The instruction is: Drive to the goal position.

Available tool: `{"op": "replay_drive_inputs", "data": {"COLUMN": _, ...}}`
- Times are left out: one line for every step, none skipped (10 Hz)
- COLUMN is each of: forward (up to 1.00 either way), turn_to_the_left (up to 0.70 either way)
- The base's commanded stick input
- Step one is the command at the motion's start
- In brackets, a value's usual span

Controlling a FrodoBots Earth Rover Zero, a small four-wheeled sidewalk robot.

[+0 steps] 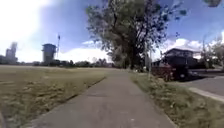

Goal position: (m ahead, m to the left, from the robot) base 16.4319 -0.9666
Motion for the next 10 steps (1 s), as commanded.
{"op": "replay_drive_inputs", "data": {"forward": 1.00, "turn_to_the_left": 0.00}}
{"op": "replay_drive_inputs", "data": {"forward": 1.00, "turn_to_the_left": 0.00}}
{"op": "replay_drive_inputs", "data": {"forward": 1.00, "turn_to_the_left": 0.00}}
{"op": "replay_drive_inputs", "data": {"forward": 1.00, "turn_to_the_left": 0.00}}
{"op": "replay_drive_inputs", "data": {"forward": 1.00, "turn_to_the_left": 0.00}}
{"op": "replay_drive_inputs", "data": {"forward": 1.00, "turn_to_the_left": 0.00}}
{"op": "replay_drive_inputs", "data": {"forward": 1.00, "turn_to_the_left": 0.00}}
{"op": "replay_drive_inputs", "data": {"forward": 1.00, "turn_to_the_left": 0.00}}
{"op": "replay_drive_inputs", "data": {"forward": 1.00, "turn_to_the_left": 0.00}}
{"op": "replay_drive_inputs", "data": {"forward": 1.00, "turn_to_the_left": 0.00}}
